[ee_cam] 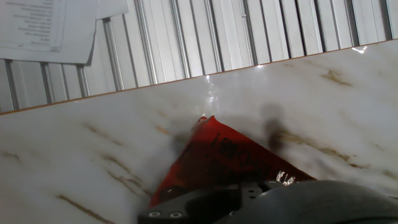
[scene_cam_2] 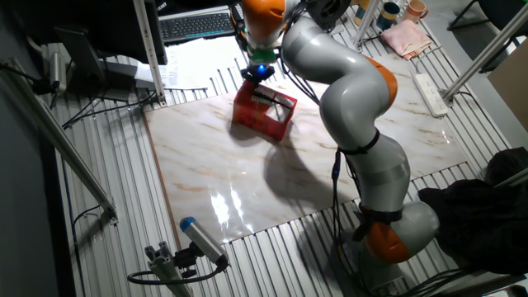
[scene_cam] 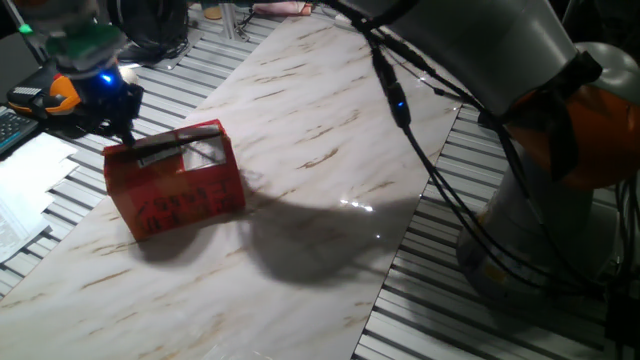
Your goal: Cover the box
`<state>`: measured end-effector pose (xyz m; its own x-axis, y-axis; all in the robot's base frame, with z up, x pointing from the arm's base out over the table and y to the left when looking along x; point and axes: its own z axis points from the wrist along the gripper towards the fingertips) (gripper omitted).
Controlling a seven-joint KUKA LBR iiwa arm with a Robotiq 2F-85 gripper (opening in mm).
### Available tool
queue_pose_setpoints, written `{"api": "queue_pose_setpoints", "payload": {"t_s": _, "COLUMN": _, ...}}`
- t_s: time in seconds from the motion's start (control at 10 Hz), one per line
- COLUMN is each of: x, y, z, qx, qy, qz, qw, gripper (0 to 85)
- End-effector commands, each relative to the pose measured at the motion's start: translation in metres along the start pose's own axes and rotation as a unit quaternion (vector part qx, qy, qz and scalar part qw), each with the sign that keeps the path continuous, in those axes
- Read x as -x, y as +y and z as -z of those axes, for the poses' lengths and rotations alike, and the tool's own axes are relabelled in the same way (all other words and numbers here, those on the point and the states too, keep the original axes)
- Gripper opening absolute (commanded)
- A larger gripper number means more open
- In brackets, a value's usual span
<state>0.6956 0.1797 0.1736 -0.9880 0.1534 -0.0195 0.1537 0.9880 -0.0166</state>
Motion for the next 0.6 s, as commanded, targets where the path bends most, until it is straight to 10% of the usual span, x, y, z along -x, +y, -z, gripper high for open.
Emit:
{"api": "queue_pose_setpoints", "payload": {"t_s": 0.0, "x": -0.002, "y": 0.003, "z": -0.003, "qx": 0.001, "qy": -0.001, "qz": -0.003, "qw": 1.0000, "gripper": 0.0}}
{"api": "queue_pose_setpoints", "payload": {"t_s": 0.5, "x": -0.011, "y": 0.019, "z": -0.014, "qx": -0.013, "qy": -0.022, "qz": -0.025, "qw": 0.9994, "gripper": 0.0}}
